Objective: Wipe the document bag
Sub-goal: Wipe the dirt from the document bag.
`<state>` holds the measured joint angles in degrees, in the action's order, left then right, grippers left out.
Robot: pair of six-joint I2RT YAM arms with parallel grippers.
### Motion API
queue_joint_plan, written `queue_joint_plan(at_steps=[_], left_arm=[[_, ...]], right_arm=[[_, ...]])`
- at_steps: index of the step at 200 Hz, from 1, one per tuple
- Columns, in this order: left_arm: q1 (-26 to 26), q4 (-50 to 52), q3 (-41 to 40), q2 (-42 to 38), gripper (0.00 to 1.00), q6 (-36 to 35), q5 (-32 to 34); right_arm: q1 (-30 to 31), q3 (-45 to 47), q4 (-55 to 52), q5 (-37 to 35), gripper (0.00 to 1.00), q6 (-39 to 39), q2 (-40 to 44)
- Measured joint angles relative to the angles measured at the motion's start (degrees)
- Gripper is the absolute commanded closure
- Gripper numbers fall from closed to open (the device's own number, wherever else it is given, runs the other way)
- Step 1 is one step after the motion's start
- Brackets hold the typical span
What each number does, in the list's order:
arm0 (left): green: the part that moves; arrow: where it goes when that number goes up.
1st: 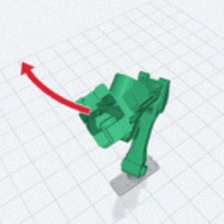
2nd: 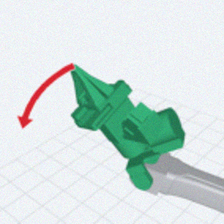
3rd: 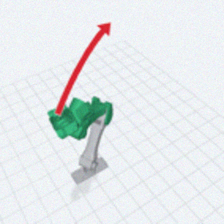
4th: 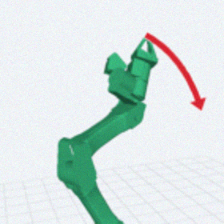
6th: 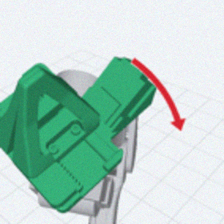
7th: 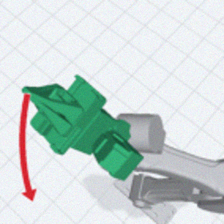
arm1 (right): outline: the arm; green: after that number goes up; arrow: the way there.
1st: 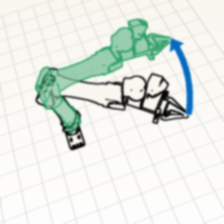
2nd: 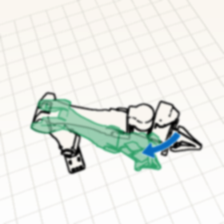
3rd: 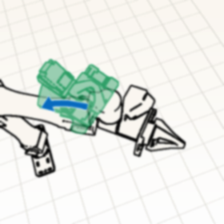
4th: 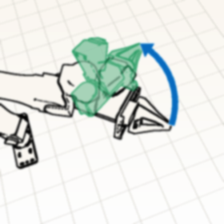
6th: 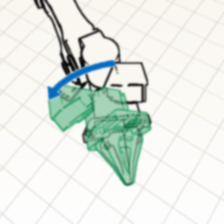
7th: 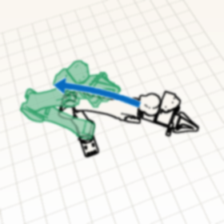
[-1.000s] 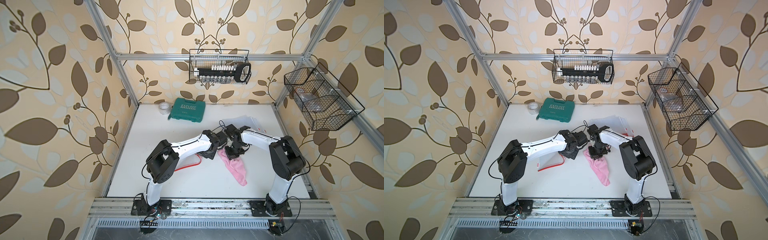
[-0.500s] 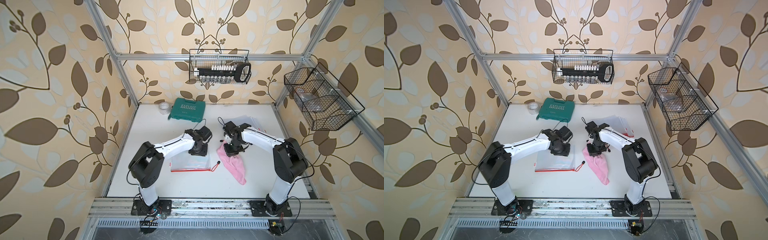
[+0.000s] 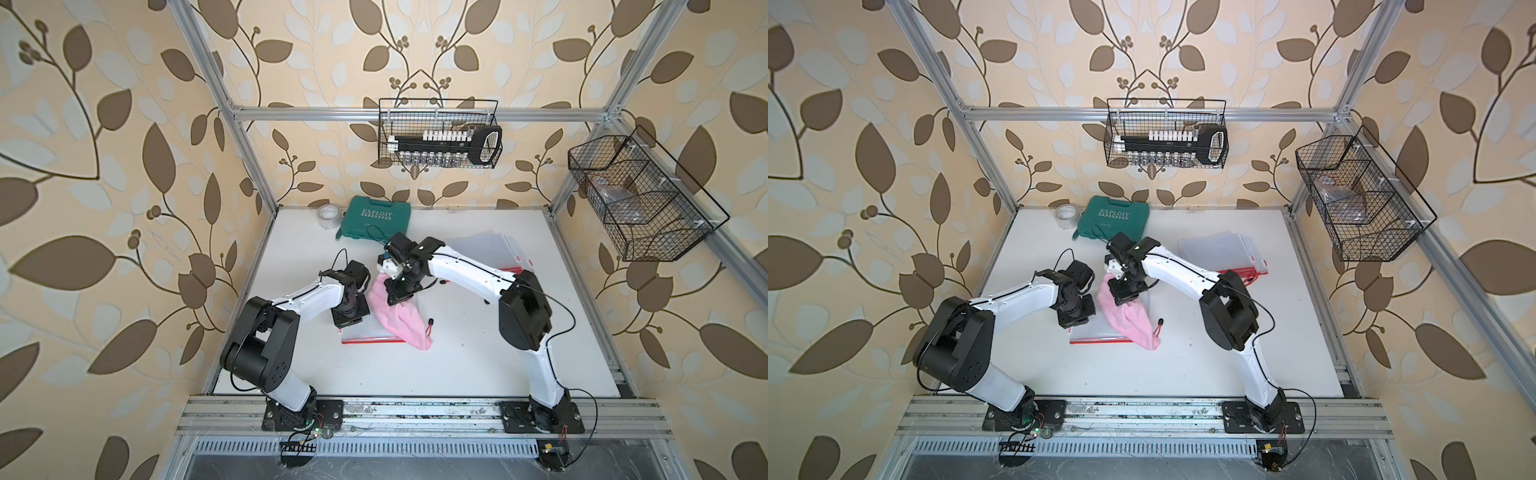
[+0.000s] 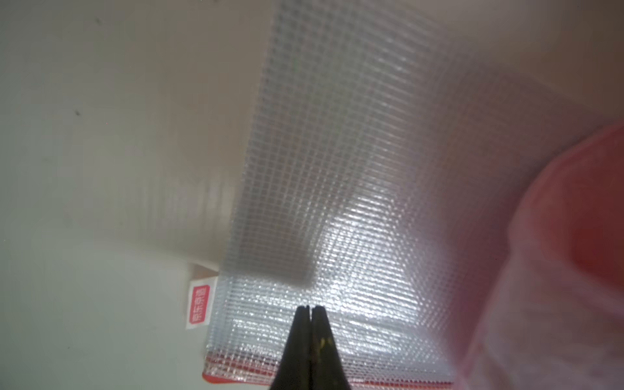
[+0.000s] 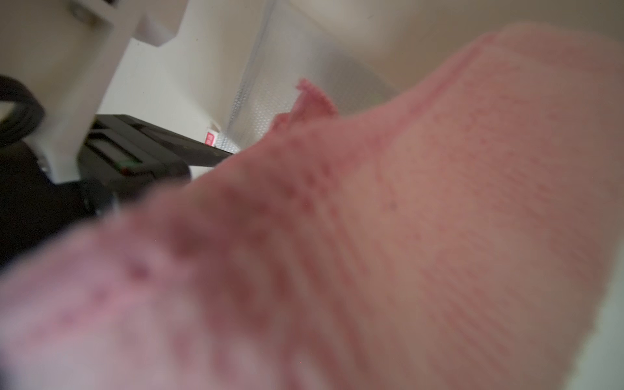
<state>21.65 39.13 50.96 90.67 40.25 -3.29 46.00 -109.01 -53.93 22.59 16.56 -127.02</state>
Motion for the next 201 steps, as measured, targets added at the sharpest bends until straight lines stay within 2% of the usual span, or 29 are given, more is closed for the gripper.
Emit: queue_joint_plan(at_steps=[30,57,78,114,132,152,177,201], left_arm=[[-0.7,-1.29,-0.94,1.18,1.0,1.7,-1.46],[-1.09,-2.27,-1.29,1.29,1.0,2.67,-3.23],[-1.11,-3.67,-1.36,1.92,1.0,3.28,-4.66],[-1.49,-4.17,-1.36,2.01,1.0,3.45,-5.64],[-1.51,-4.2,-1.36,1.75,1.0,3.45,-5.75],[-1.51,-4.31,-1.49,1.36,1.0,3.43,-5.73],[-1.49,-5.05,-2.23,0.59,1.0,3.41,-5.68],[-1.49,-5.75,-2.89,0.04,1.0,3.43,-5.66]], right_arm=[[1.22,0.66,3.96,7.76,1.0,2.62,-7.19],[-0.96,2.67,4.39,9.09,1.0,3.37,-8.37],[-3.74,6.86,2.95,2.89,1.0,2.75,-4.59],[-10.86,15.43,-4.33,-16.48,1.0,0.72,4.57],[-11.13,15.08,-6.75,-19.89,1.0,-1.03,5.99],[-7.04,9.88,-7.39,-16.52,1.0,-2.19,4.87],[-0.98,-2.23,-3.13,-5.01,1.0,-1.4,-1.01],[1.11,-9.27,2.05,4.81,1.0,0.98,-8.68]])
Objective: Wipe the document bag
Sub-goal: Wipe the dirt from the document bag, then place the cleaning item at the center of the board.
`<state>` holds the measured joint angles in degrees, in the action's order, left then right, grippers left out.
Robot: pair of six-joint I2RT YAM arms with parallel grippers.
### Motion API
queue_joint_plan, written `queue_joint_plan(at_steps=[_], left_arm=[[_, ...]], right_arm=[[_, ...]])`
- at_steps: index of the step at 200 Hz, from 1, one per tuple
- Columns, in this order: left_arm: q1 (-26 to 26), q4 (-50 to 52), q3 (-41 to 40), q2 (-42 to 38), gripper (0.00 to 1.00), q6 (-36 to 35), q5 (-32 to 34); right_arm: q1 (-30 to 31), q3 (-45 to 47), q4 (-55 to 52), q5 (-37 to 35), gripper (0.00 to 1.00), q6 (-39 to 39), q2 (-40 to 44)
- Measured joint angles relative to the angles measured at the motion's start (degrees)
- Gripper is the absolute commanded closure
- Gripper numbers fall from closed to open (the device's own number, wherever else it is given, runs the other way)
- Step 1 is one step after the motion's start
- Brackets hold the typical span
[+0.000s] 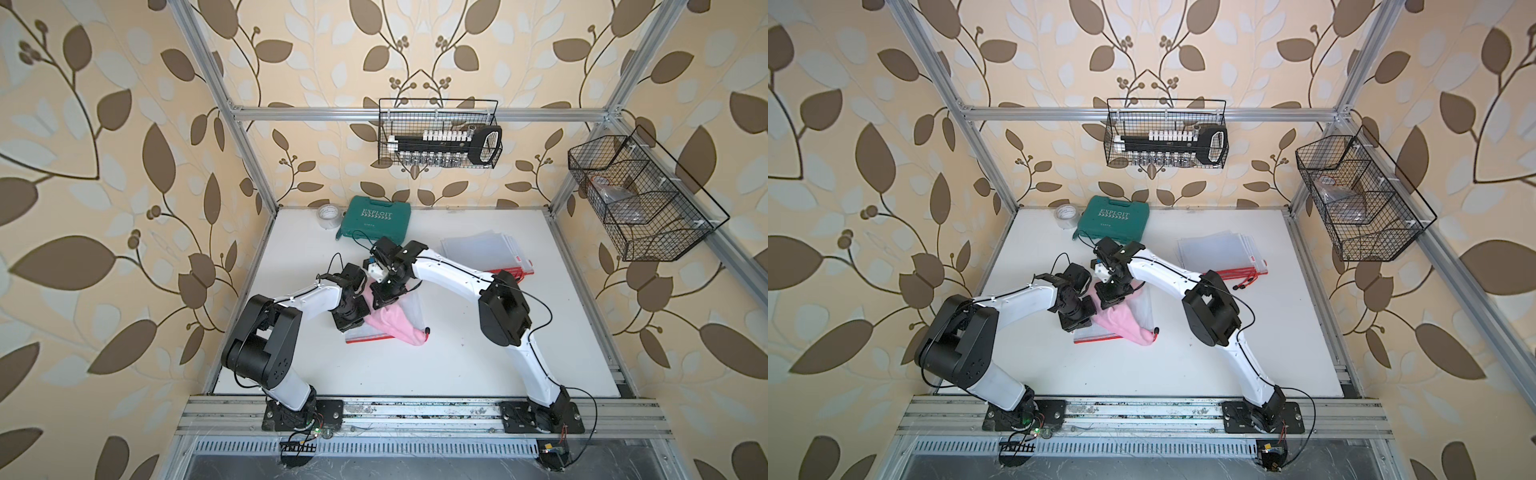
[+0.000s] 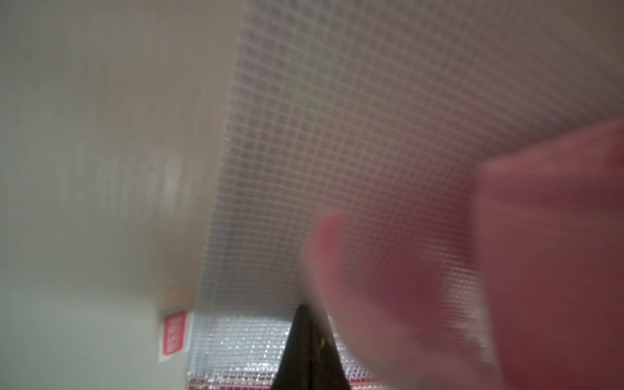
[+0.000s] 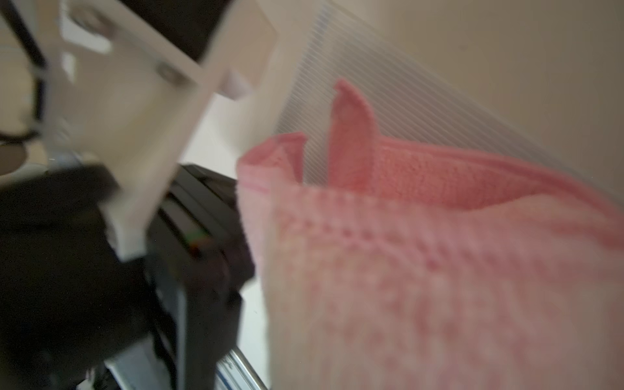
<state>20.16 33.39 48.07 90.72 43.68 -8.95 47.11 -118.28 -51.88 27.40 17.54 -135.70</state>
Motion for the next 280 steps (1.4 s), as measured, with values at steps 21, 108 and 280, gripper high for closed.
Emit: queue_joint_plan(at_steps=[21,108,280], left_arm=[[0.0,-0.46,-0.42,-0.35,1.0,0.0,0.02],[0.0,-0.48,0.5,0.7,1.0,-0.04,-0.55],[0.04,0.68,1.46,0.98,0.99,-0.11,0.55]], right_arm=[[-1.11,0.9,2.84,4.09,1.0,2.1,-4.66],[-13.99,35.08,-4.02,-19.45,1.0,0.33,22.32],[-15.28,54.93,-10.38,-27.02,0.02,3.63,50.38]])
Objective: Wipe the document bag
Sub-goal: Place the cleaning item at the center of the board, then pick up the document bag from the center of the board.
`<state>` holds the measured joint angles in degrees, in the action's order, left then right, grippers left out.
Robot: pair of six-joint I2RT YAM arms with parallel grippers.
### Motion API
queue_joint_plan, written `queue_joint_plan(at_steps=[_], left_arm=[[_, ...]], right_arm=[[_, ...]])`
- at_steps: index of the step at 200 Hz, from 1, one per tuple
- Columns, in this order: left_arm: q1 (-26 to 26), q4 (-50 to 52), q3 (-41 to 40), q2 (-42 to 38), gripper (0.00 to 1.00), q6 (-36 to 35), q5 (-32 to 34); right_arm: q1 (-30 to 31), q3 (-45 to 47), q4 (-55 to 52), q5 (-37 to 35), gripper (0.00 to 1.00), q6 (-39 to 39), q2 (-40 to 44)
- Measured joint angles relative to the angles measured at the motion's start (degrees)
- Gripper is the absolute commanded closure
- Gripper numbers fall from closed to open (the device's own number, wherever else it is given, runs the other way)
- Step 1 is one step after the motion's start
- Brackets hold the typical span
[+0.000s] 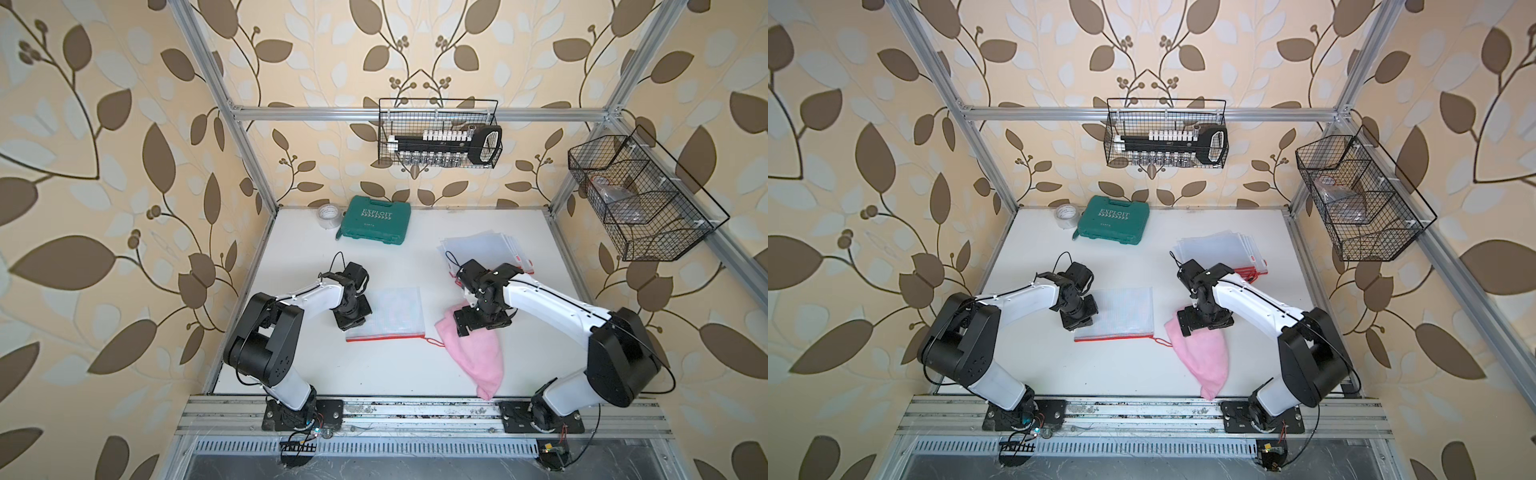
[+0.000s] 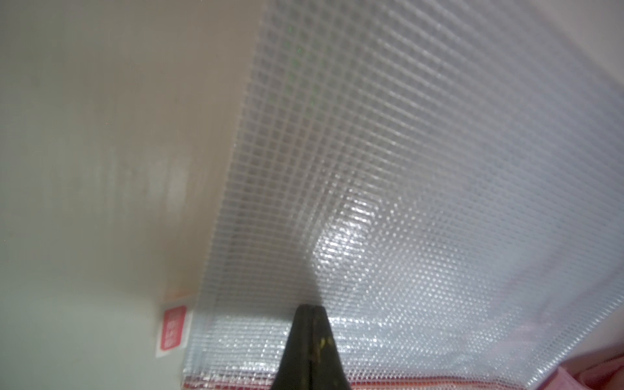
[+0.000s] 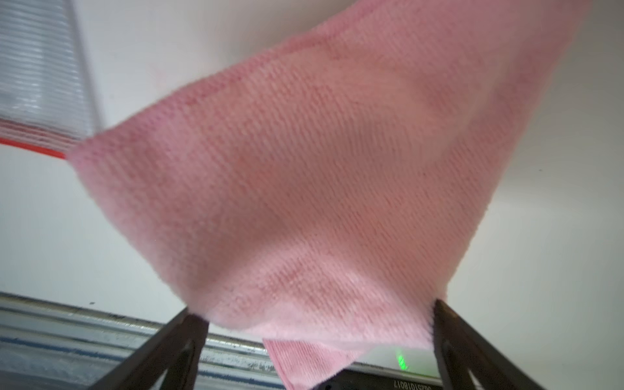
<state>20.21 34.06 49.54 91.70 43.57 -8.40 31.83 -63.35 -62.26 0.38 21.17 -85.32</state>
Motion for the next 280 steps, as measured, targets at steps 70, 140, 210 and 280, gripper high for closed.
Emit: queue_joint_plan(at_steps=[70,140,210,280], left_arm=[[0.0,0.0,0.0,-0.2,0.98,0.09,1.29],[-0.02,-0.11,0.0,-0.13,0.99,0.2,1.53],[-0.02,-0.52,-0.39,-0.33,0.98,0.94,1.51],[-0.02,-1.66,-1.42,-1.16,0.98,1.6,1.49]], right_arm=[[-1.14,-2.56,-2.32,1.73,0.03,-0.42,4.17],[0.04,-13.66,10.67,16.48,0.33,0.92,-14.25],[1.46,-13.77,20.22,29.42,0.38,7.26,-27.26],[1.53,-8.55,23.61,32.63,0.41,13.05,-27.63]])
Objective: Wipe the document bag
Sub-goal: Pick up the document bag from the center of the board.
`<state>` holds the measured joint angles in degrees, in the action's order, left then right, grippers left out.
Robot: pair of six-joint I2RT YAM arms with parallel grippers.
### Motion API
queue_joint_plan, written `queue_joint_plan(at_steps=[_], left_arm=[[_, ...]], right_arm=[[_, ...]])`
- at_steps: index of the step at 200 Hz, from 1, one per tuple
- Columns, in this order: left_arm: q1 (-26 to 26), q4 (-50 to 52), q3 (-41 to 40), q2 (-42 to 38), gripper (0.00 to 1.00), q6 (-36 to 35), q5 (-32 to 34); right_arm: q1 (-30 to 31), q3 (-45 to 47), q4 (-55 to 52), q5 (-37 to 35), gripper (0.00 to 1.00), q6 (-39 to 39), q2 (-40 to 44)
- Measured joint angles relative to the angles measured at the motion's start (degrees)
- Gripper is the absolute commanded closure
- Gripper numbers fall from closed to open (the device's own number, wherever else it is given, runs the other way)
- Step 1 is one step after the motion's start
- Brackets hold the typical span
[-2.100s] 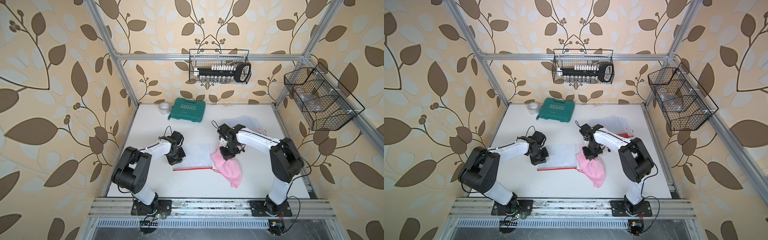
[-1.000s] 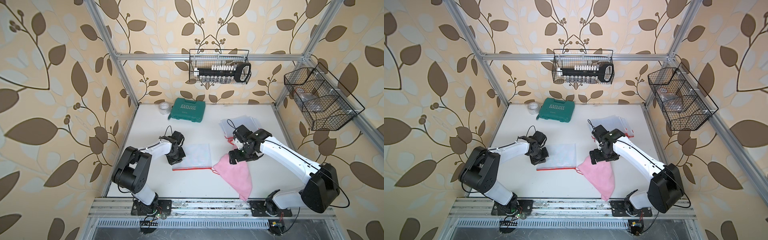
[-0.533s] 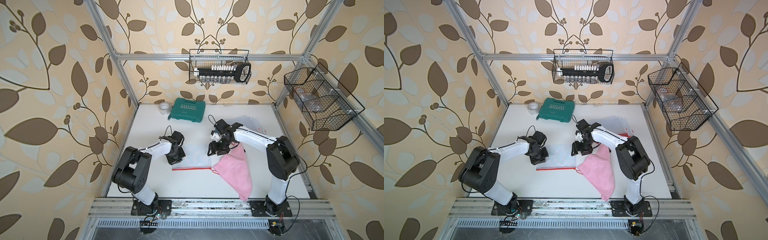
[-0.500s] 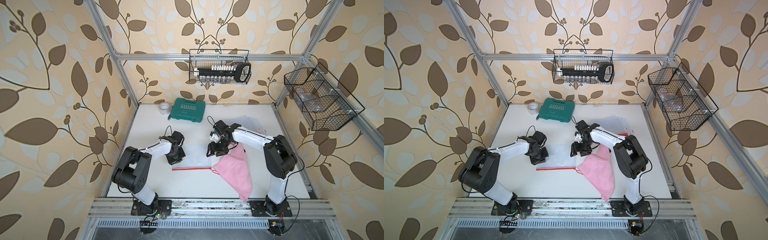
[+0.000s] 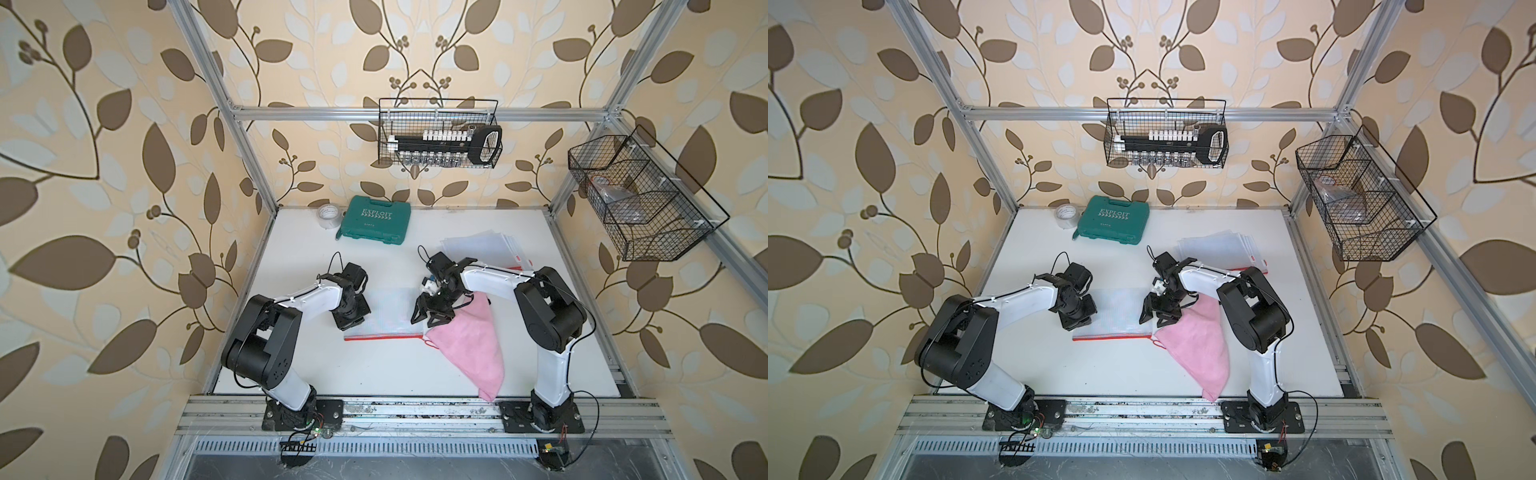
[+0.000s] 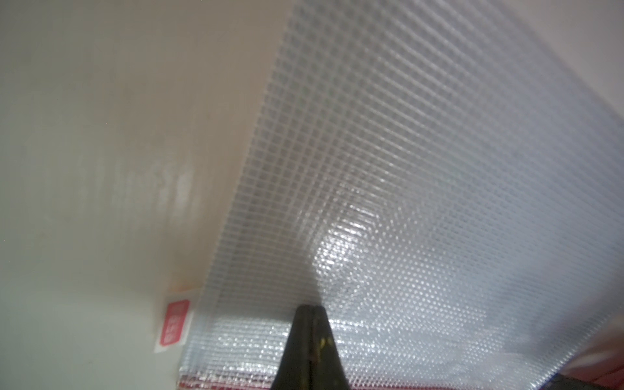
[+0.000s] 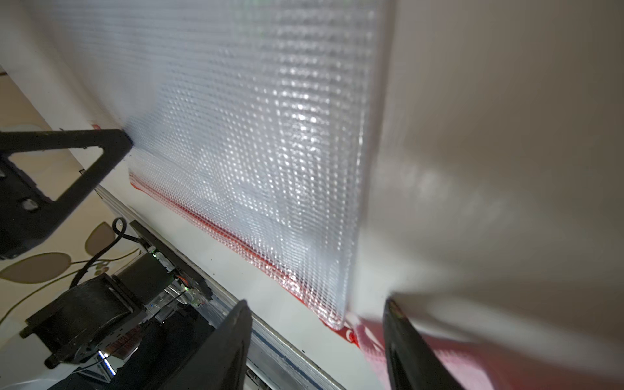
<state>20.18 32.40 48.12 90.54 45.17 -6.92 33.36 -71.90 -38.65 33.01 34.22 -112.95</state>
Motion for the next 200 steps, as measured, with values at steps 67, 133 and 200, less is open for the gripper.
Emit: queue_joint_plan(at_steps=[67,133,200], left_arm=[[0.0,-1.46,-1.4,-1.16,0.98,0.11,-0.02],[0.0,-1.9,-2.1,-2.08,0.95,0.11,-0.04],[-1.31,5.25,4.33,-19.23,0.49,-0.83,4.24]], right_arm=[[-0.07,3.21,13.27,8.35,0.6,7.5,-1.9],[0.92,5.73,18.64,4.09,1.0,8.22,-1.18],[1.05,-27.36,-8.39,-11.61,1.0,-6.93,-0.33]])
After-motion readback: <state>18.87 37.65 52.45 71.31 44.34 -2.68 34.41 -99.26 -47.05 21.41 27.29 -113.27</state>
